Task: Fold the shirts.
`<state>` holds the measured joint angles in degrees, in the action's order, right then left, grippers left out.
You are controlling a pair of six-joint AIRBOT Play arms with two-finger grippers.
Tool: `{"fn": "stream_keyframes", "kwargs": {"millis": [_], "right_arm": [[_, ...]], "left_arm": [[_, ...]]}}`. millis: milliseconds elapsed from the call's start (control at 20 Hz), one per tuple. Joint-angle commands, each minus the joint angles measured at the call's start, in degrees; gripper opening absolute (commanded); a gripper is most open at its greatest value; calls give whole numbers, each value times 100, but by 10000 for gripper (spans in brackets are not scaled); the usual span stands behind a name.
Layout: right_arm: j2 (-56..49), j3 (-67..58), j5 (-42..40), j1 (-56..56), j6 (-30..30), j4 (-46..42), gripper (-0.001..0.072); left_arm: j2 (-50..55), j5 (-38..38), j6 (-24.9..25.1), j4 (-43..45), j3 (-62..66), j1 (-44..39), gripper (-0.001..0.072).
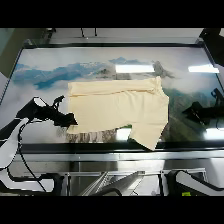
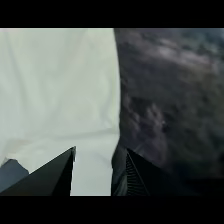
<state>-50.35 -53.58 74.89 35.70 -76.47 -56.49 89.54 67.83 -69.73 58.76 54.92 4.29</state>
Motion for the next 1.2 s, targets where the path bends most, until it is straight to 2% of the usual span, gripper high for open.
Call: {"fn": "stream_keyframes", "kwargs": {"millis": [0, 350, 650, 750, 800, 900, 950, 1050, 1150], "right_arm": [[704, 1034, -48, 138, -428, -413, 380], [605, 2516, -933, -487, 114, 573, 387], [-219, 2656, -2020, -1967, 173, 1108, 385], [-472, 2651, -2114, -2337, 297, 1250, 382], [-522, 2651, -2096, -2411, 546, 1414, 342], [-431, 2581, -1928, -2415, 1040, 1788, 87], [-291, 2470, -1801, -2393, 1082, 1790, 37], [94, 2210, -1506, -2240, 1097, 1738, 28], [597, 2133, -1139, -1945, 887, 1447, 28]], "left_arm": [[-20, 186, 433, -334, -103, 101, 14], [-61, 319, 433, -339, -103, 623, 14], [-120, 249, 435, -343, -90, 739, 14], [-120, 286, 433, -345, -90, 739, 14], [-133, 337, 433, -334, -87, 754, 14], [-267, 422, 433, -341, -87, 881, 14], [-396, 417, 431, -332, -87, 962, 14], [-688, 487, 431, -299, -90, 1191, 14], [-876, 866, 433, -275, -92, 1416, 14]]}}
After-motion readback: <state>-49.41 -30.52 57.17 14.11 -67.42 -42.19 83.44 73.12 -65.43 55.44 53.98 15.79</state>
